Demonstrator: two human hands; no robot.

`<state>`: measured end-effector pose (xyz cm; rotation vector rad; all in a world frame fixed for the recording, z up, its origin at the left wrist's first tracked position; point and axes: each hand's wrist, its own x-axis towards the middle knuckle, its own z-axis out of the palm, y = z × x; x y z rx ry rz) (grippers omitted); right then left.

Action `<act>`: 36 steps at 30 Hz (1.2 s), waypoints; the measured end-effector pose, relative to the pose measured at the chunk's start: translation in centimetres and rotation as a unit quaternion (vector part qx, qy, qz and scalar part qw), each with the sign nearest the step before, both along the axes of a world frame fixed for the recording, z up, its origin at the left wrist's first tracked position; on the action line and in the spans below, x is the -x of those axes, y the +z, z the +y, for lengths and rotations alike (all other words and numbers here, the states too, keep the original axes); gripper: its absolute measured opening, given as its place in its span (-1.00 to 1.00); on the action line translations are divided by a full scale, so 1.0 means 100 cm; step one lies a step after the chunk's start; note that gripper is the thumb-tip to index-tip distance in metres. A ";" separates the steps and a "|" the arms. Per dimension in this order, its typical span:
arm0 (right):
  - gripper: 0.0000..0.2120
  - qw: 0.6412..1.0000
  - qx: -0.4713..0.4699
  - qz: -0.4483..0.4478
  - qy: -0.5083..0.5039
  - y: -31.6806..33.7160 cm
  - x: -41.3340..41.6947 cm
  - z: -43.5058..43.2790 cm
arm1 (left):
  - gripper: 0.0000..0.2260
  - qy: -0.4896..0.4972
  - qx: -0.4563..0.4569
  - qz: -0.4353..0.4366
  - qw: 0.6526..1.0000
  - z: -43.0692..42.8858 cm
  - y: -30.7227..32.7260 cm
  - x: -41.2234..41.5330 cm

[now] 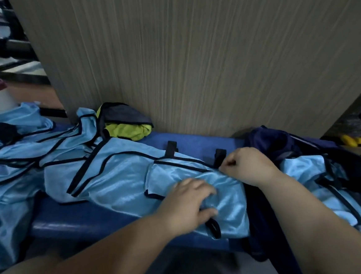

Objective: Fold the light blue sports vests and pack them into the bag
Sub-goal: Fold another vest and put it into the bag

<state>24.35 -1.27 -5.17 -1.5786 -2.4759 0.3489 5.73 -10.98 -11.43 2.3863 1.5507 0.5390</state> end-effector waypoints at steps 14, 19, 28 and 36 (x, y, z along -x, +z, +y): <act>-0.58 0.998 0.051 -0.021 0.005 0.010 0.005 0.001 | -0.37 -0.065 0.000 0.038 0.997 -0.006 -0.007 0.000; -0.55 0.996 0.077 0.052 -0.009 0.015 0.003 0.003 | -0.40 -0.070 -0.008 0.032 0.997 -0.007 -0.006 0.002; -0.65 0.991 0.133 0.004 0.012 0.027 -0.002 -0.004 | -0.46 -0.073 -0.025 0.047 0.996 -0.010 -0.007 0.003; -0.81 0.981 0.169 -0.077 0.057 0.034 0.002 -0.017 | -0.47 -0.073 -0.009 0.061 0.995 -0.010 -0.007 0.001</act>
